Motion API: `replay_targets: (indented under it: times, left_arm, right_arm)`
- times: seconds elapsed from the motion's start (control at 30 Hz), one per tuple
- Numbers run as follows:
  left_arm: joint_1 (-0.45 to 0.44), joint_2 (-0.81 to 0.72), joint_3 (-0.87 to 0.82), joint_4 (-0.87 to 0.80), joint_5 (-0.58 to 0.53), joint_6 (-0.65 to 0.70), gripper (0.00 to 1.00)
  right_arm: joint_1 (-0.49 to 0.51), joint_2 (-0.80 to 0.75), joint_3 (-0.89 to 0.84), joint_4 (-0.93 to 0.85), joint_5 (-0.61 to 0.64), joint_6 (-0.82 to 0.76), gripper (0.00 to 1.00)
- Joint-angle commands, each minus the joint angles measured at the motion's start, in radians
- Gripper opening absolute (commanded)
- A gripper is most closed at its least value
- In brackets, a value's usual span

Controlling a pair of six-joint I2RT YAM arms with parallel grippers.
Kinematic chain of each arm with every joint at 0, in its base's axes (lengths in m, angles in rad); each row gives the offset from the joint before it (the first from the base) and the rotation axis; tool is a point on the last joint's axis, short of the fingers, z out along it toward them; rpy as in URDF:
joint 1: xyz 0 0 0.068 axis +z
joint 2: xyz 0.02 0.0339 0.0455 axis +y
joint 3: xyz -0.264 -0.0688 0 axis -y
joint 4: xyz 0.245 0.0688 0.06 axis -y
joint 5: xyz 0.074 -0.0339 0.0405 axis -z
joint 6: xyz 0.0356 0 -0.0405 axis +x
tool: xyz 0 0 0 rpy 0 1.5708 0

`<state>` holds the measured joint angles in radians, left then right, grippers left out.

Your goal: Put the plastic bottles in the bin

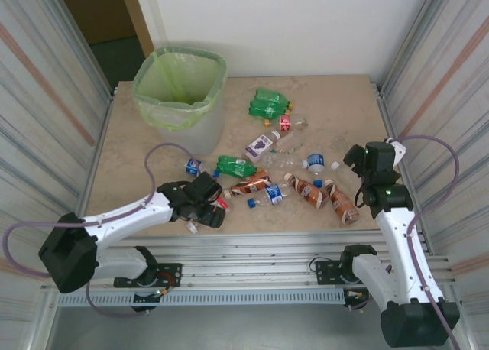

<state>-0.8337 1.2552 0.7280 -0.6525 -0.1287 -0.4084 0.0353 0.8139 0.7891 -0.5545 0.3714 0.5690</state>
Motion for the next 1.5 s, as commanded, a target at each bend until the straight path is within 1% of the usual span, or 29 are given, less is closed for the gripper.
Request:
replay_targets:
  times: [0.0, 0.1, 0.23, 0.37, 0.5, 0.7, 0.93, 1.17, 1.47]
  left_arm:
    - [-0.010, 0.037, -0.015, 0.036, -0.023, 0.022, 0.93]
    - [-0.010, 0.066, -0.013, 0.061, -0.018, 0.039, 0.94]
    - [-0.010, 0.114, -0.003, 0.073, -0.023, 0.044, 0.95]
    - [-0.011, 0.159, 0.009, 0.079, -0.023, 0.049, 0.94]
    - [-0.011, 0.185, 0.022, 0.083, -0.018, 0.056, 0.92]
    - [-0.012, 0.201, 0.028, 0.085, -0.007, 0.057, 0.79]
    - [-0.021, 0.196, 0.037, 0.074, 0.002, 0.056, 0.69]
    - [-0.033, 0.159, 0.049, 0.061, 0.030, 0.046, 0.53]
    - [-0.041, 0.064, 0.093, 0.027, 0.052, 0.039, 0.47]
  right_arm:
    - [0.006, -0.015, 0.014, -0.021, 0.035, 0.022, 0.98]
    - [0.005, -0.018, 0.022, -0.038, 0.047, 0.021, 0.98]
    - [0.005, -0.007, 0.036, -0.077, 0.093, 0.043, 0.98]
    - [0.006, 0.007, 0.040, -0.081, 0.085, 0.041, 0.98]
    - [0.005, 0.032, 0.047, -0.080, 0.072, 0.040, 0.98]
    - [0.005, 0.059, 0.053, -0.078, 0.066, 0.043, 0.98]
    - [0.006, 0.070, 0.055, -0.078, 0.067, 0.054, 0.98]
    - [0.006, 0.088, 0.047, -0.069, 0.063, 0.076, 0.98]
    - [0.006, 0.144, 0.059, -0.055, 0.036, 0.074, 0.98]
